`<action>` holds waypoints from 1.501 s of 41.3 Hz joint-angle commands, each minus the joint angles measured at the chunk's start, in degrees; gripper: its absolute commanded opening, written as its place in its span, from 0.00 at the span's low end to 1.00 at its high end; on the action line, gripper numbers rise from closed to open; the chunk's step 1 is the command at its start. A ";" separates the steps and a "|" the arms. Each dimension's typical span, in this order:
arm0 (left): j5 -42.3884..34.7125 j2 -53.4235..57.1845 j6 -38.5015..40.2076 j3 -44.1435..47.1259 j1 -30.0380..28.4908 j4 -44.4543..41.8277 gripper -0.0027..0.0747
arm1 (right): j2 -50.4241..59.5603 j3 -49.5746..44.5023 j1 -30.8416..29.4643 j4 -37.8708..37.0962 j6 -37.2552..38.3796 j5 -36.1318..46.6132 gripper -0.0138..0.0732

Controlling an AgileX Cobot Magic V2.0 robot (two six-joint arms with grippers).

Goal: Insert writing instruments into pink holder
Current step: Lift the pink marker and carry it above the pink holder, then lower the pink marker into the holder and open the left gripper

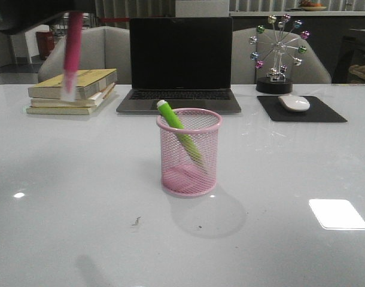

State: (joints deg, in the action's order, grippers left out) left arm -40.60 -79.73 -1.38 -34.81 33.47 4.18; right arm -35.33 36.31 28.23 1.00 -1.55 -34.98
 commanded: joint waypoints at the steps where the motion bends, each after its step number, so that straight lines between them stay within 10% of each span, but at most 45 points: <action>1: -13.62 -1.46 0.56 -1.92 4.38 0.41 0.15 | 0.01 1.54 -0.37 0.25 -0.45 4.23 0.71; 33: -25.98 -25.38 0.56 -14.18 12.00 0.41 0.16 | 0.01 1.54 -0.37 0.25 -0.45 4.23 0.71; 47: -24.64 -25.09 0.56 -14.18 12.00 0.41 0.58 | 0.01 1.54 -0.37 0.25 -0.45 4.23 0.71; 54: -12.99 -19.51 -0.04 -14.18 12.00 0.41 0.63 | 0.01 1.54 -0.37 0.25 -0.45 4.23 0.71; 62: 20.47 -3.02 -0.04 -14.18 11.66 0.41 0.63 | 0.01 1.54 -0.37 0.25 -0.45 4.23 0.71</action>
State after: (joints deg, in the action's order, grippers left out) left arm -28.38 -91.67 -1.29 -47.40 45.05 4.18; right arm -35.33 36.31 28.23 1.00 -1.55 -34.98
